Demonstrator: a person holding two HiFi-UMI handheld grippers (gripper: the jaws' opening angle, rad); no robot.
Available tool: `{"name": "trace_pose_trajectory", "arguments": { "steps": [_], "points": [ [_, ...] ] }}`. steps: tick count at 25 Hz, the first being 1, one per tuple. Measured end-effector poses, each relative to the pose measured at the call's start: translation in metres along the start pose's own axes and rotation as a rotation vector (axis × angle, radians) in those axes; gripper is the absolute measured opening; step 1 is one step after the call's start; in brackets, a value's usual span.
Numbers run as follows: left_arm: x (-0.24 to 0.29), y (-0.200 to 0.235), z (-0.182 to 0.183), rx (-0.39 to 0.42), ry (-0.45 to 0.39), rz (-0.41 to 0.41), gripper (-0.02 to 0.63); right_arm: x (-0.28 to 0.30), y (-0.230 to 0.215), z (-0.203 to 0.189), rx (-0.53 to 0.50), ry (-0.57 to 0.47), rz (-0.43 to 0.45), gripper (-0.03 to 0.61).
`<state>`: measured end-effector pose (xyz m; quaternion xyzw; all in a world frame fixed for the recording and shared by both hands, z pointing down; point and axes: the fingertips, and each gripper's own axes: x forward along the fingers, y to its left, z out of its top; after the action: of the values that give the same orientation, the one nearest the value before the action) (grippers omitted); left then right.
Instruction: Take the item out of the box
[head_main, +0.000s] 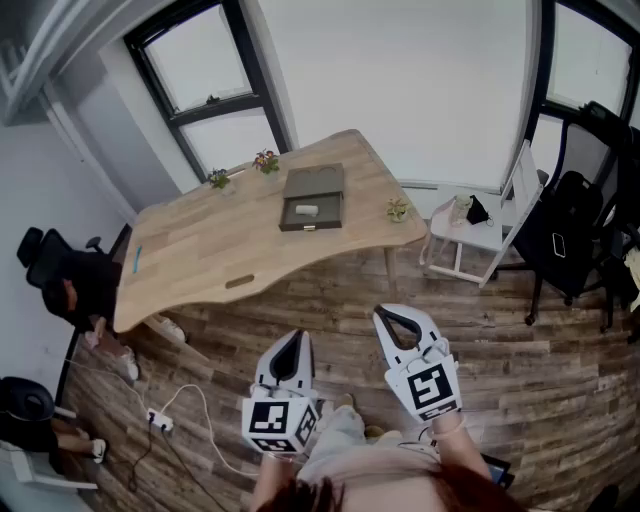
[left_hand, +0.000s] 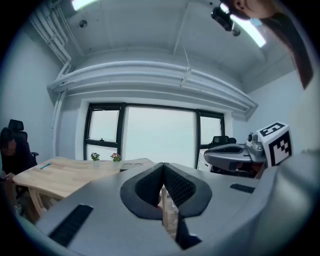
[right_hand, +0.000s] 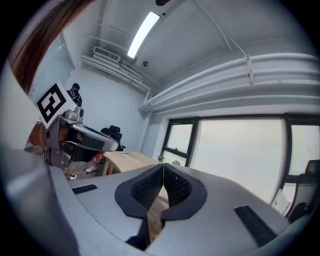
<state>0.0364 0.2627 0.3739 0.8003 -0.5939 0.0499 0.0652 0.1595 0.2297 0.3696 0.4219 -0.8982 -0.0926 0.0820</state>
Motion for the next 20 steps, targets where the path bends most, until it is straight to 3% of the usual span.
{"name": "trace_pose_trajectory", "arguments": {
  "steps": [20],
  "points": [
    [0.055, 0.029, 0.007, 0.004, 0.016, -0.085, 0.000, 0.056, -0.020, 0.001, 0.039, -0.013, -0.055, 0.002]
  ]
}}
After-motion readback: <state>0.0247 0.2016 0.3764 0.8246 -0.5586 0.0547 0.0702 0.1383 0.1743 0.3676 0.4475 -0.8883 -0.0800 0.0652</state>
